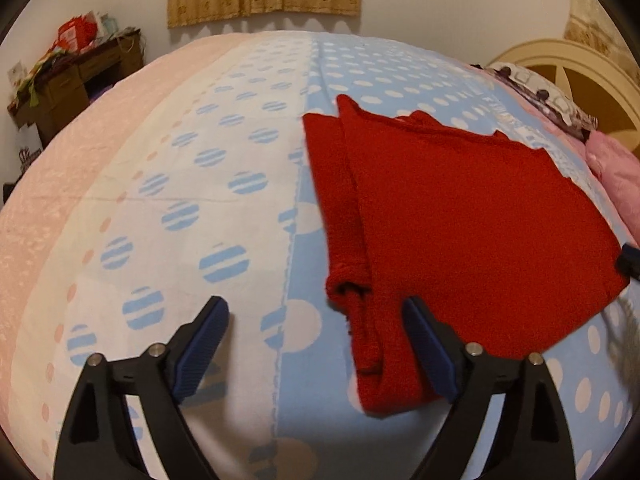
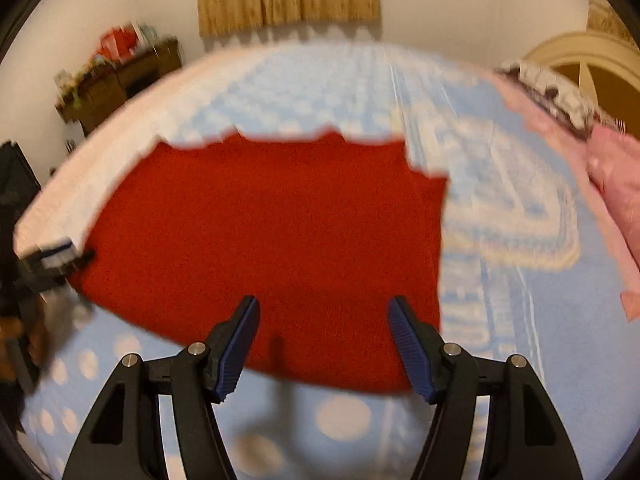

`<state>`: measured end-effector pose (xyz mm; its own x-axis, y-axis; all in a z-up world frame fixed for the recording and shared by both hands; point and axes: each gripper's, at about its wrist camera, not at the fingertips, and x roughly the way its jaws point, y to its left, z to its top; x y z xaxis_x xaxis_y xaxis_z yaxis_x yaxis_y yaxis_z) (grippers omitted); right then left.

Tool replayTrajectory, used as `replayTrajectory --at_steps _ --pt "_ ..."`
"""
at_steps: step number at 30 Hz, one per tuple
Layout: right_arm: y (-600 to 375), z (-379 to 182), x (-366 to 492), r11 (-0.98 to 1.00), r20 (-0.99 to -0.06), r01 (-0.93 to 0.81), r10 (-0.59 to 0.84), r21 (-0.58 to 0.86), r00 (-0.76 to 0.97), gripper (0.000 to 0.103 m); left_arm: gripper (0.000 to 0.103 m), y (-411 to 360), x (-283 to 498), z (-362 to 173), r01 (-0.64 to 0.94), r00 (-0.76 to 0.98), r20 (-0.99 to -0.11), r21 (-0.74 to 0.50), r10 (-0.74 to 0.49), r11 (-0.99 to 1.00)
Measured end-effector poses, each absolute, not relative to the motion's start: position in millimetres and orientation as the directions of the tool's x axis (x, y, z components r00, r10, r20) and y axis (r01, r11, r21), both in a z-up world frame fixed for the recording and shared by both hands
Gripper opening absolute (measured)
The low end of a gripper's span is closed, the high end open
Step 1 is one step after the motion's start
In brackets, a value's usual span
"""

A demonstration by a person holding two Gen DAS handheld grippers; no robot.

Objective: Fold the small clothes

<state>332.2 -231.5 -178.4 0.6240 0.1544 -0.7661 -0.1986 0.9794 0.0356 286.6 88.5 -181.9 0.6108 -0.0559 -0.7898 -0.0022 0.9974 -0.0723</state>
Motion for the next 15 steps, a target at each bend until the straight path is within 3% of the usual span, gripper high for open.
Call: replayTrajectory --at_steps 5,10,15 --pt "-186 -185 358 0.962 -0.774 -0.271 0.193 0.029 0.604 0.067 0.098 89 284 -184 -0.010 0.608 -0.792 -0.078 -0.055 0.997" --pt "-159 -226 369 0.958 -0.829 -0.286 0.130 -0.037 0.544 0.068 0.101 95 284 -187 -0.019 0.606 -0.792 -0.107 -0.074 0.994" --pt "-154 -212 360 0.964 -0.808 -0.260 0.111 -0.054 0.578 0.068 0.103 96 284 -188 -0.016 0.607 -0.791 -0.114 -0.081 0.993"
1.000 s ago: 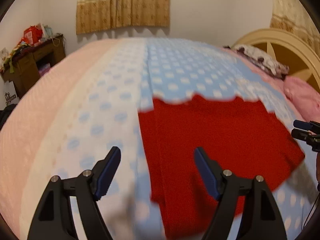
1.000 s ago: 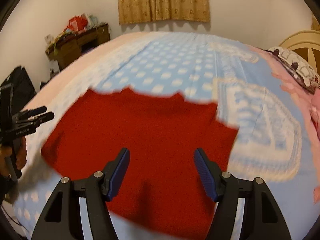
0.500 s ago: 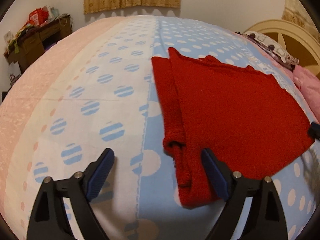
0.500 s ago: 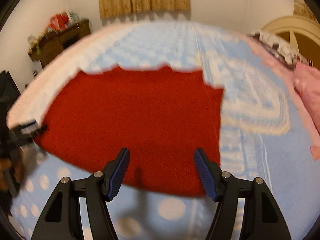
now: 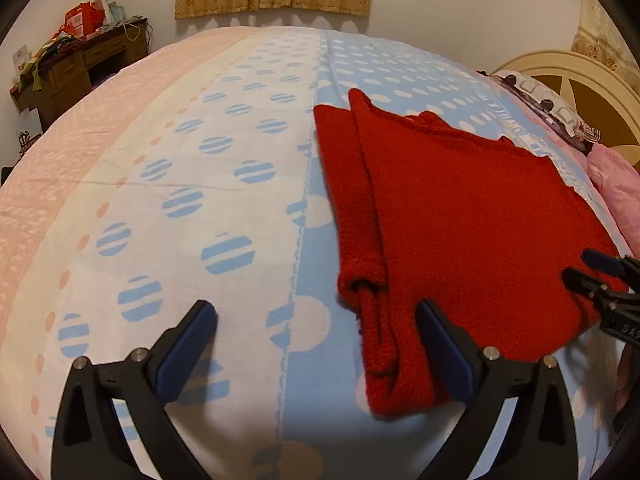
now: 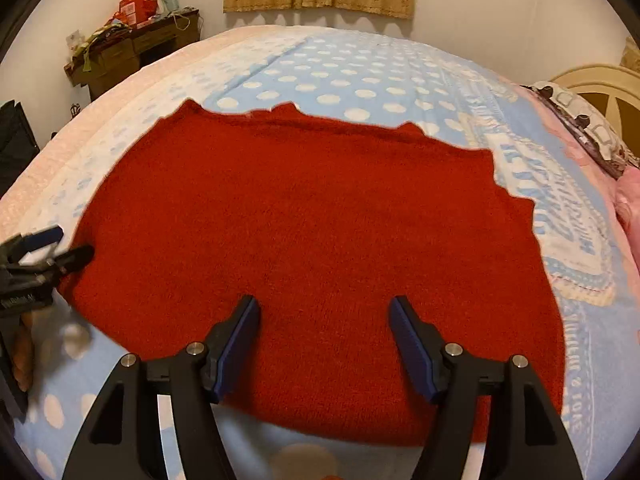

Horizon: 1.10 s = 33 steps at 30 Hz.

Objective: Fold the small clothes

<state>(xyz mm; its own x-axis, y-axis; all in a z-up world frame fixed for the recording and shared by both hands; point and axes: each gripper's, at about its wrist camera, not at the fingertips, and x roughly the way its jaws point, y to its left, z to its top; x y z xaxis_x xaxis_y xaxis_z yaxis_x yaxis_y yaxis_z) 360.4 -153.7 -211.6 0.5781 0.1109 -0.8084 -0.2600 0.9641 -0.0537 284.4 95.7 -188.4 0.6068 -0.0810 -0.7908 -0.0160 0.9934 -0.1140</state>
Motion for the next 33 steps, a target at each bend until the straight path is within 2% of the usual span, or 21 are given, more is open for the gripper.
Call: replayTrajectory --at_steps 5,9,10,15,18,22,29,33 --pt "-122 -197 366 0.952 -0.785 -0.304 0.160 -0.037 0.599 0.069 0.103 98 285 -188 -0.014 0.607 -0.789 -0.124 -0.090 0.992" --pt "-96 -225 373 0.940 -0.830 -0.340 0.165 -0.032 0.533 0.070 0.103 99 284 -188 -0.013 0.608 -0.788 -0.132 -0.097 0.991" --pt "-94 -228 370 0.939 -0.817 -0.340 0.158 -0.048 0.554 0.070 0.103 100 284 -187 -0.013 0.609 -0.787 -0.139 -0.103 0.990" --pt "-98 -216 353 0.935 -0.795 -0.348 0.155 -0.074 0.587 0.071 0.103 124 271 -171 -0.040 0.652 -0.741 -0.247 -0.162 0.968" --pt "-83 -201 335 0.900 -0.765 -0.417 0.181 -0.124 0.619 0.071 0.103 144 263 -158 -0.082 0.693 -0.710 -0.252 -0.126 0.964" --pt "-41 -195 303 0.815 -0.742 -0.544 0.238 -0.198 0.627 0.071 0.103 160 267 -150 -0.103 0.690 -0.719 -0.206 -0.079 0.973" --pt "18 -219 279 0.695 -0.738 -0.640 0.234 -0.328 0.633 0.071 0.103 177 291 -146 -0.096 0.653 -0.749 -0.226 -0.110 0.969" --pt "31 -229 279 0.660 -0.724 -0.629 0.184 -0.411 0.665 0.071 0.103 174 311 -151 -0.075 0.624 -0.764 -0.268 -0.164 0.961"
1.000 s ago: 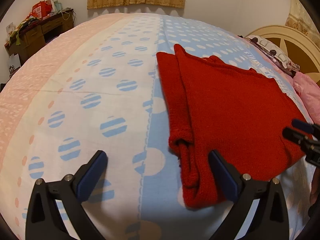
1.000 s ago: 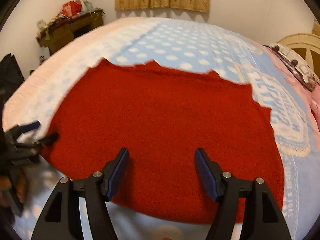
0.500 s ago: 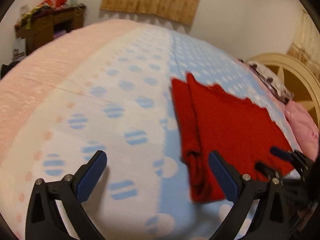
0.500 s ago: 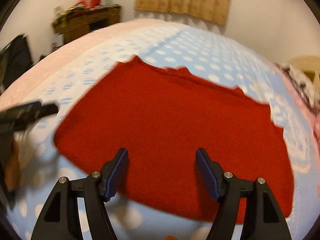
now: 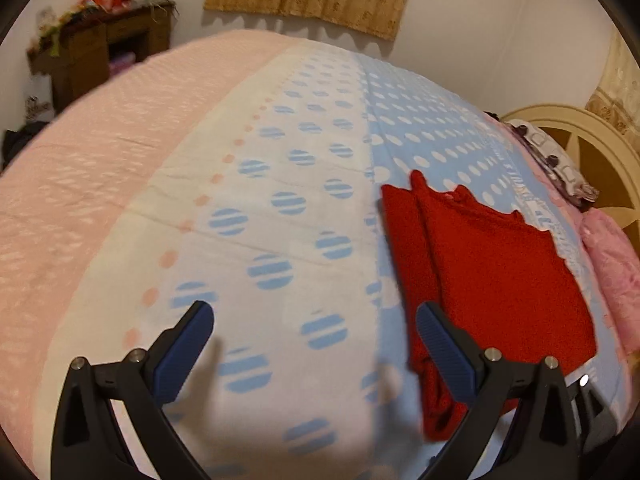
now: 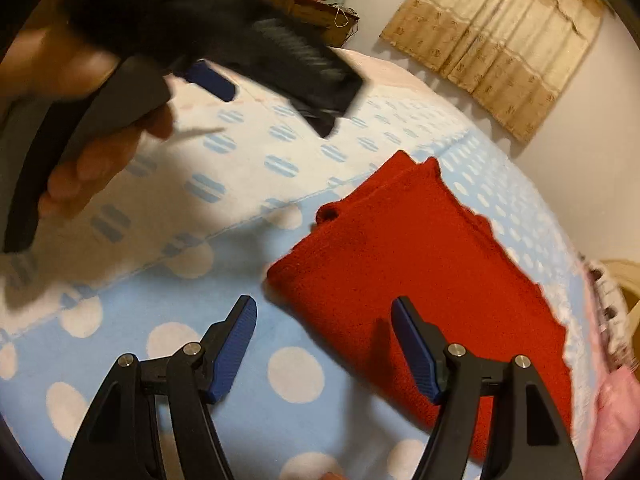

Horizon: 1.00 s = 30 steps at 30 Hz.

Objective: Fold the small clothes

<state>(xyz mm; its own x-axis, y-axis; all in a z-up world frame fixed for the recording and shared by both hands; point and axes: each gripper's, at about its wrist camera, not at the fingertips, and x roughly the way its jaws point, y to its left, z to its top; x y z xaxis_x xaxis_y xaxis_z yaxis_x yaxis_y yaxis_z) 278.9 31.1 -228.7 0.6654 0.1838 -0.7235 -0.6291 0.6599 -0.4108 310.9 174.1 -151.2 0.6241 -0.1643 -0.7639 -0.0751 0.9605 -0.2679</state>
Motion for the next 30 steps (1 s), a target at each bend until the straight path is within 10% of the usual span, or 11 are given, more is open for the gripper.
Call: replayTrajectory --at_steps 15,21,25,30 --pt "32 -241 289 0.669 -0.693 -0.588 0.149 -0.455 0.706 0.048 0.099 128 386 -166 0.048 0.544 -0.767 -0.377 -0.340 0.925" --pt "35 -246 282 0.641 -0.677 -0.592 0.149 -0.489 0.720 0.035 0.070 127 399 -174 0.055 0.540 -0.759 -0.398 -0.363 0.916" --pt "35 -246 280 0.631 -0.672 -0.593 0.149 -0.500 0.725 0.025 0.030 126 407 -179 0.058 0.501 -0.754 -0.459 -0.424 0.886" --pt "27 -231 273 0.658 -0.659 -0.577 0.161 -0.483 0.735 0.009 0.016 134 410 -175 0.046 0.493 -0.725 -0.530 -0.481 0.847"
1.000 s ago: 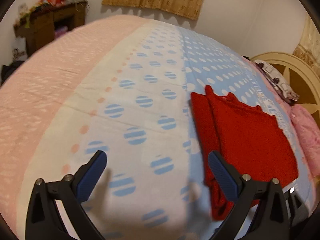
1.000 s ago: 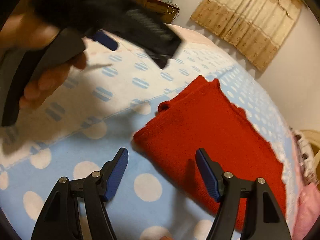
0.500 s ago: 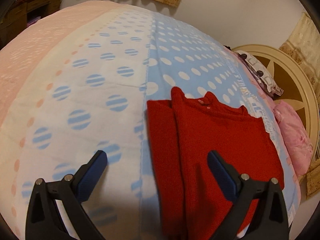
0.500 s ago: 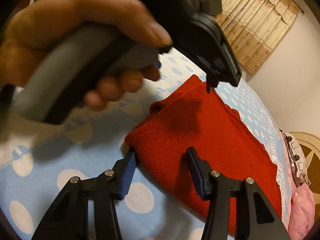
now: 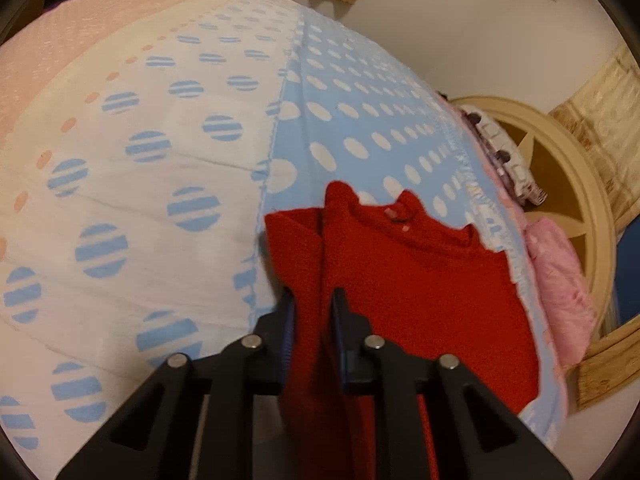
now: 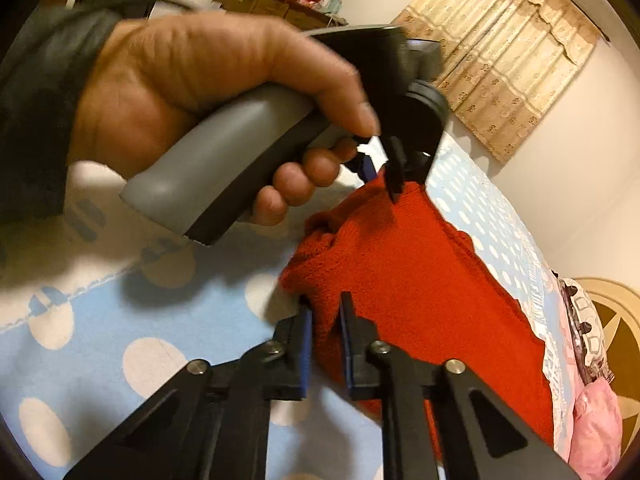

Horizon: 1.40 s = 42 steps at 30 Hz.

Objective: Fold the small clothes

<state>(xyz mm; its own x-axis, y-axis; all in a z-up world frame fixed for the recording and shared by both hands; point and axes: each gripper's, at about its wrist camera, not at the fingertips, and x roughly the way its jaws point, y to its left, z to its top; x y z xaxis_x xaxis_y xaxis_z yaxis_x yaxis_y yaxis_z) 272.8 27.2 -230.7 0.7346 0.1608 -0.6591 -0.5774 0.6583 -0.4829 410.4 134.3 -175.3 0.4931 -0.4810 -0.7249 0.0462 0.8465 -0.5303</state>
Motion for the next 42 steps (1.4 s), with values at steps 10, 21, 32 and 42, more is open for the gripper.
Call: replayTrajectory --at_steps 10,21,32,42 --pt "4 -209 270 0.685 -0.621 -0.540 0.162 -0.488 0.767 0.007 0.013 126 412 -157 0.072 0.501 -0.703 -0.548 -0.506 0.833" --pt "-8 -200 269 0.730 -0.613 -0.520 0.176 -0.444 0.771 0.007 0.012 116 414 -142 0.071 0.537 -0.671 -0.568 -0.512 0.820" --pt "-38 -185 269 0.784 -0.563 -0.455 0.166 -0.423 0.809 0.007 0.011 93 415 -111 0.124 0.581 -0.596 -0.608 -0.555 0.784" --pt "-95 -168 278 0.854 -0.543 -0.367 0.122 -0.370 0.831 0.006 0.011 38 424 -87 0.186 0.573 -0.573 -0.605 -0.585 0.775"
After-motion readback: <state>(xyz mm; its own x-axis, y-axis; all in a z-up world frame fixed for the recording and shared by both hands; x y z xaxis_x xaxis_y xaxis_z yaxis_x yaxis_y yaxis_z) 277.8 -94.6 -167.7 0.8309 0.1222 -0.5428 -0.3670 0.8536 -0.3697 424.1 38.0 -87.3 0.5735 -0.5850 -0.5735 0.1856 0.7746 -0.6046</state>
